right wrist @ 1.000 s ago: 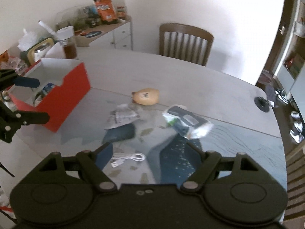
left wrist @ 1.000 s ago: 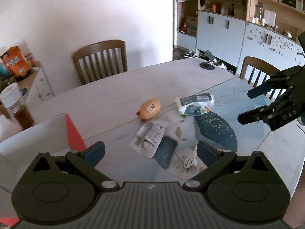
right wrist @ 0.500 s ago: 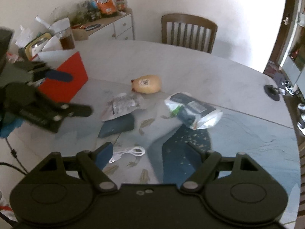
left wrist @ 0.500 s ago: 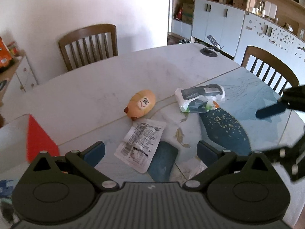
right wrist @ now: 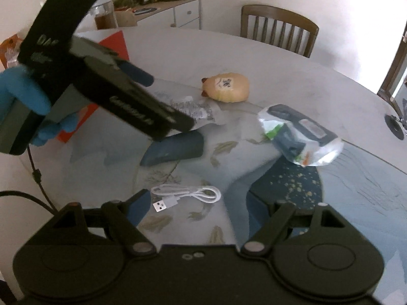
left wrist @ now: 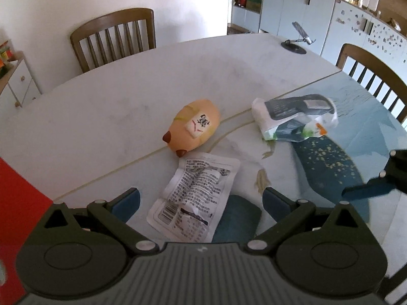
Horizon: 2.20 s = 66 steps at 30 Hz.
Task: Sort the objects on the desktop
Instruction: 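Move the left gripper toward the white printed packet while the right gripper approaches the white USB cable, then close the left gripper on the white packet while the right gripper closes on the white cable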
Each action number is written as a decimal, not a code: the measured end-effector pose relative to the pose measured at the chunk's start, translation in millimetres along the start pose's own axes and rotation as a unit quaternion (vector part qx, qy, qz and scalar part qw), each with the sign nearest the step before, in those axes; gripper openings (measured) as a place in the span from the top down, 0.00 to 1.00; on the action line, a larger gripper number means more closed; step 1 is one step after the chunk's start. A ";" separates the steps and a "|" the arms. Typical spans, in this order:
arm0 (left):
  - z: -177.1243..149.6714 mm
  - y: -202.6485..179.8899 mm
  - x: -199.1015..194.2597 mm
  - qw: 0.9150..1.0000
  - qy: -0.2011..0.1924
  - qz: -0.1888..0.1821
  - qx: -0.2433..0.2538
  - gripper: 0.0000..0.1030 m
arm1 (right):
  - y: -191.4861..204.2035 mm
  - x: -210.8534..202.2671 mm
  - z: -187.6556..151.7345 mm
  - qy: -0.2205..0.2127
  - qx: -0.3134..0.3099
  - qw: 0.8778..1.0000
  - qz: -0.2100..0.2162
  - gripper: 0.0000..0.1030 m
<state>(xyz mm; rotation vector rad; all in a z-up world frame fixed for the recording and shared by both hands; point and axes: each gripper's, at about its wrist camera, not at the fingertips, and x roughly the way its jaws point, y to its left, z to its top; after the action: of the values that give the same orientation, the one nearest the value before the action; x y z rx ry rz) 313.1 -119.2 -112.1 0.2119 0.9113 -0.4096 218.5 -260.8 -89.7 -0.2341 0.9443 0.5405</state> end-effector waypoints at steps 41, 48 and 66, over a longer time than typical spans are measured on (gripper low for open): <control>0.0 6.7 50.2 1.000 0.005 -0.020 0.023 0.01 | 16.4 45.7 -12.3 0.001 0.026 0.999 -0.025 0.15; -0.9 4.1 44.3 1.000 0.000 -0.014 0.021 0.20 | 16.1 45.0 -13.9 0.000 0.025 0.999 -0.026 0.19; 1.8 -0.6 41.5 0.999 -0.002 -0.014 0.031 0.40 | 12.4 28.4 -8.5 -0.007 0.029 0.999 -0.037 0.36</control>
<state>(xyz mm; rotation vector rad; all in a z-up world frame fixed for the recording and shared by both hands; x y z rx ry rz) 336.7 -130.9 -144.3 0.2550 0.8992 -0.4635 219.2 -244.3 -117.2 -0.2115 0.9333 0.4452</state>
